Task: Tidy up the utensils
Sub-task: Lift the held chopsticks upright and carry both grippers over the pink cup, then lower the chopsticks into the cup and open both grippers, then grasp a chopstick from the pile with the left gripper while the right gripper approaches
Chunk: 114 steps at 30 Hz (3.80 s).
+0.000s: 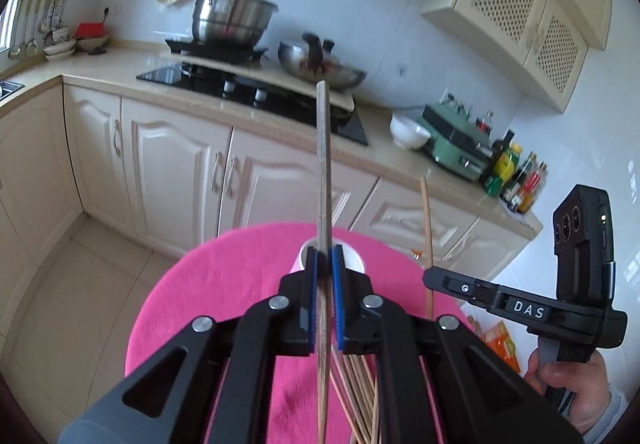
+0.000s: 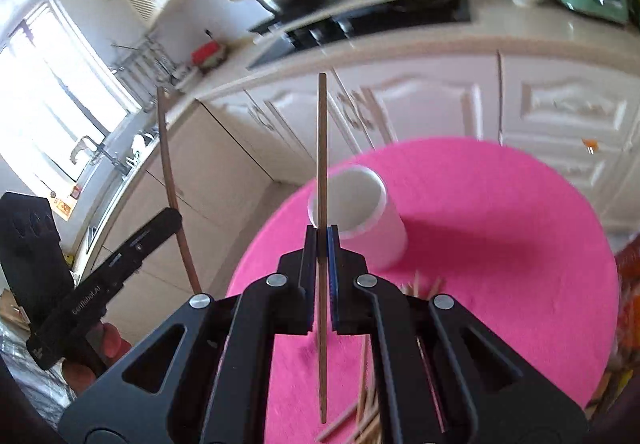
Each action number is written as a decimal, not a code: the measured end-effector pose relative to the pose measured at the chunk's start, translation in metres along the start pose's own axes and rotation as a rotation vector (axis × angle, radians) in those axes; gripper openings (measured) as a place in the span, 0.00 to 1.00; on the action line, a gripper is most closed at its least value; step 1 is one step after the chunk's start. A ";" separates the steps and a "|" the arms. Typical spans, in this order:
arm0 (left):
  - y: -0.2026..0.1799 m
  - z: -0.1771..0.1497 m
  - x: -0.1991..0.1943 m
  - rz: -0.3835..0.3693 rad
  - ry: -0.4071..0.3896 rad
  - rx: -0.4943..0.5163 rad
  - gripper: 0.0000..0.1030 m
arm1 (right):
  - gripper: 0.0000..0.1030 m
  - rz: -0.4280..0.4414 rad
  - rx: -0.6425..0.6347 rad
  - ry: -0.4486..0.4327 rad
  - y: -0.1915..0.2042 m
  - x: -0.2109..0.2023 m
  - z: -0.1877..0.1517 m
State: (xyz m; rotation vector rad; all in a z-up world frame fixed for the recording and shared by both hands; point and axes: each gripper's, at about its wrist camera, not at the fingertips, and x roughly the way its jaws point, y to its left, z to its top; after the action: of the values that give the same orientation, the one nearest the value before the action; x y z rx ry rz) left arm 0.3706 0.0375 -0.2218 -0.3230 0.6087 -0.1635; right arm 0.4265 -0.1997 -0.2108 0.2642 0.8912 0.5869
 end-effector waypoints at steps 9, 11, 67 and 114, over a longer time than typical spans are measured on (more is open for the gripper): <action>-0.005 0.015 0.003 -0.023 -0.058 0.021 0.07 | 0.05 0.055 -0.027 -0.136 0.013 -0.008 0.024; -0.007 0.018 0.006 -0.030 -0.068 0.025 0.07 | 0.05 0.059 -0.026 -0.153 0.011 -0.010 0.027; -0.024 0.009 0.112 0.021 -0.287 0.129 0.07 | 0.06 -0.050 -0.181 -0.410 -0.010 0.055 0.016; 0.010 -0.013 0.043 0.085 -0.083 0.032 0.48 | 0.47 -0.120 -0.160 -0.238 0.013 0.027 -0.016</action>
State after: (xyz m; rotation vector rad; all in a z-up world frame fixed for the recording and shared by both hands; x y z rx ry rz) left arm 0.3985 0.0329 -0.2578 -0.2710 0.5365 -0.0778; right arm 0.4222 -0.1738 -0.2320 0.1311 0.6221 0.5008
